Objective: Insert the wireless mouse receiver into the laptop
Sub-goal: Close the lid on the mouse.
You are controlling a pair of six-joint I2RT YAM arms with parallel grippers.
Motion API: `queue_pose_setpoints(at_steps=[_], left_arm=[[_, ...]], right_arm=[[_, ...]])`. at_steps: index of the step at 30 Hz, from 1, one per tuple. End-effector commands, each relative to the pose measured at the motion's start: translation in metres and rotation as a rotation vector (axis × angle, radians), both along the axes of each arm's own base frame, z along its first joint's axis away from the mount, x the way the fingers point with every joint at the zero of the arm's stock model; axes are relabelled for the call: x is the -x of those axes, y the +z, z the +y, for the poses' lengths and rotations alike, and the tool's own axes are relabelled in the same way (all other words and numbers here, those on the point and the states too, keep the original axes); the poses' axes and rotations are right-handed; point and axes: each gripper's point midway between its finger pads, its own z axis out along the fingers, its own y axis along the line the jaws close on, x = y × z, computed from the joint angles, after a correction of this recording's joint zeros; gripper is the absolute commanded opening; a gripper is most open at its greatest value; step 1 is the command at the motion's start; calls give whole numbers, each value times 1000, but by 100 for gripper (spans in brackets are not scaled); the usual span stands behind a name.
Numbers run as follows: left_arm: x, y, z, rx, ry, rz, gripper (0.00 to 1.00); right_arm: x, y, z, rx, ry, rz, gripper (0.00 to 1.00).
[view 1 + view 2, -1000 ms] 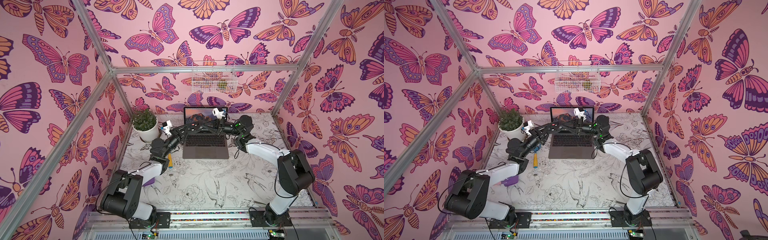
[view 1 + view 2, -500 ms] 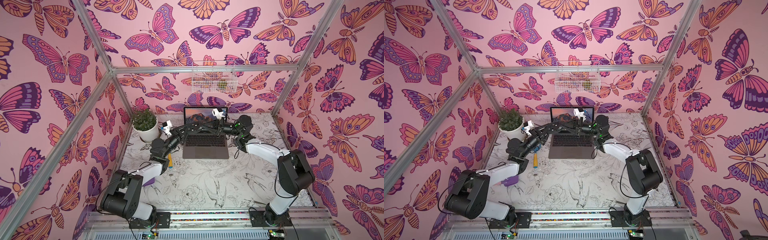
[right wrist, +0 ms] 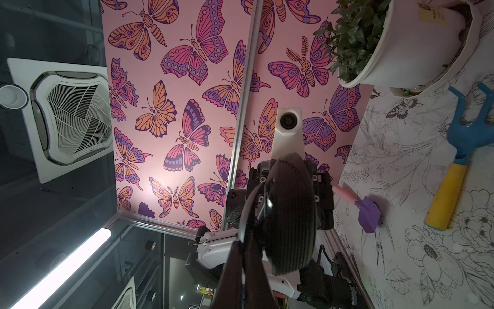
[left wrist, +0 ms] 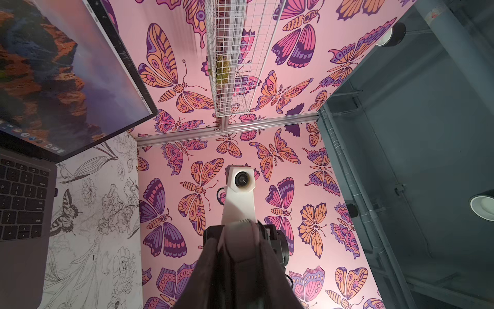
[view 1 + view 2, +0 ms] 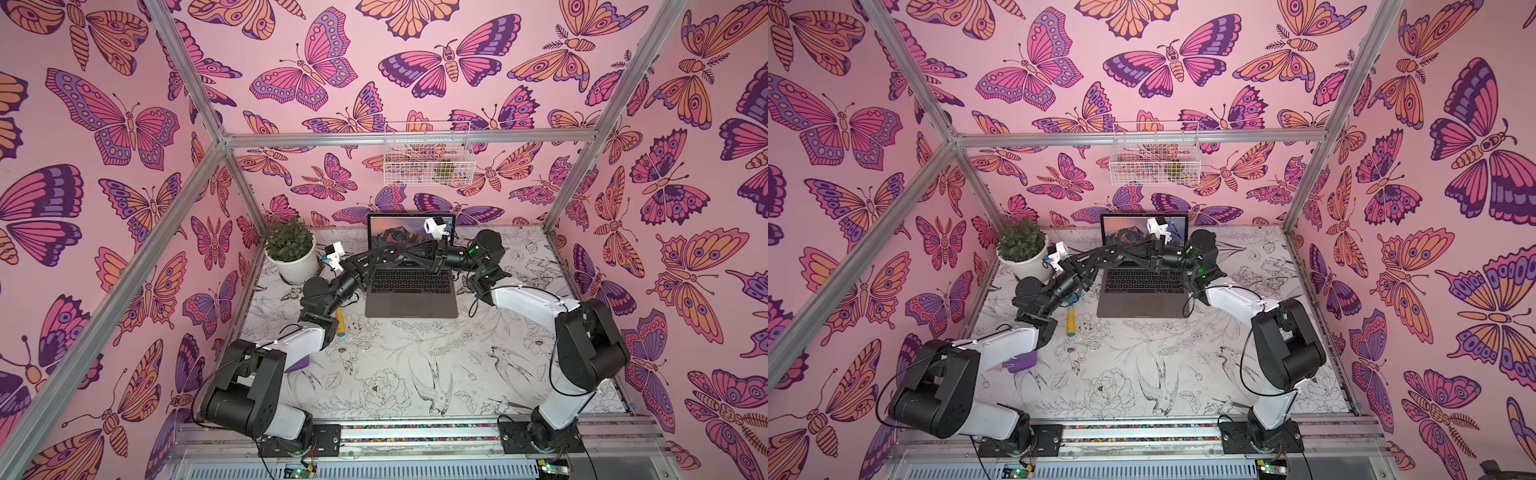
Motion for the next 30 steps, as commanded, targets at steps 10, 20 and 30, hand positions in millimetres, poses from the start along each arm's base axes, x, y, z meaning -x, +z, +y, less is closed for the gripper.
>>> queue_pose_setpoints(at_steps=[10,20,30], left_arm=[[10,22,0,31,-15,-88,0],[10,21,0,32,-15,-87,0],[10,21,0,33,-14,-89,0]], right_arm=[[-4,-1,2,35,-16,-3,5],[-5,-3,2,42,-17,2,6],[-5,-5,3,48,-19,6,6]])
